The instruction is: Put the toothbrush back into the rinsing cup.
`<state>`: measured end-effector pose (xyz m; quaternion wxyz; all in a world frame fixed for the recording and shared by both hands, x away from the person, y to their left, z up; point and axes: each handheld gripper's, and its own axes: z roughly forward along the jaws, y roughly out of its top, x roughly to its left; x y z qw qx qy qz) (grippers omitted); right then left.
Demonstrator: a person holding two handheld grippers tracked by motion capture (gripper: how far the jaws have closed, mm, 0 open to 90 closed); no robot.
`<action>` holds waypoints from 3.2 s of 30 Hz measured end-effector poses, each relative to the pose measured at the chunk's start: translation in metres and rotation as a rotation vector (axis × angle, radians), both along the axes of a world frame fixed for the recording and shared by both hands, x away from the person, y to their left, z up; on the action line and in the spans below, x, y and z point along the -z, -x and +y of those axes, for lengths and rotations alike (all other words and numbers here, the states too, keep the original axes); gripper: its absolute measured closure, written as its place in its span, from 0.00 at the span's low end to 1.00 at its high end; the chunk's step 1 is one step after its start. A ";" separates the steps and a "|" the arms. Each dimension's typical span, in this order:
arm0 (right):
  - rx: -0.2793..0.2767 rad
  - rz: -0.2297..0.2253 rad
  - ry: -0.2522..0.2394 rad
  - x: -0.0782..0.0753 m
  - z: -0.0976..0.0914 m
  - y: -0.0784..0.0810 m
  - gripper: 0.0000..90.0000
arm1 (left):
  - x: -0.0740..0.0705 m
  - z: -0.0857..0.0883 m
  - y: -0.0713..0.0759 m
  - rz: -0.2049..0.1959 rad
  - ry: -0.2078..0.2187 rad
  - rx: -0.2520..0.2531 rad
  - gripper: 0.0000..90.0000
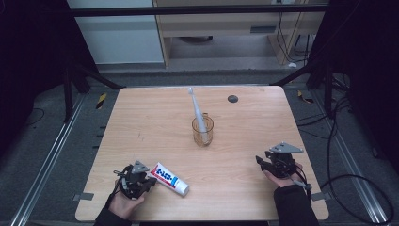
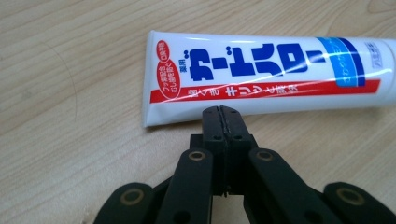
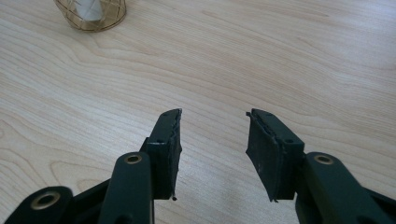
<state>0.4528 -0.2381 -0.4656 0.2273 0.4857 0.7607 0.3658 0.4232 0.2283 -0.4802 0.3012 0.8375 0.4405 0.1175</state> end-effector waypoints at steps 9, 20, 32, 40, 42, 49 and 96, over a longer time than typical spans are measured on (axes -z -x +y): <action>-0.001 -0.005 0.007 0.001 -0.001 -0.001 0.60 | 0.000 -0.011 -0.017 -0.015 -0.006 -0.004 1.00; 0.004 -0.001 0.005 0.002 0.000 -0.002 0.60 | -0.001 -0.016 -0.031 -0.011 0.012 -0.013 1.00; 0.000 0.001 0.005 0.002 0.001 -0.002 0.60 | -0.003 -0.039 -0.046 -0.024 0.010 0.013 1.00; -0.001 -0.001 0.010 0.002 0.002 -0.004 0.60 | -0.003 -0.051 -0.051 -0.013 0.024 0.036 1.00; 0.001 0.004 0.006 0.002 0.002 -0.003 0.60 | -0.004 -0.055 -0.050 -0.017 0.021 0.046 1.00; -0.003 -0.003 0.011 0.002 0.001 -0.004 0.60 | -0.006 -0.067 -0.047 -0.035 0.023 0.092 1.00; 0.018 -0.009 0.005 0.000 -0.006 -0.003 0.59 | -0.050 -0.065 -0.025 -0.090 -0.025 0.192 0.36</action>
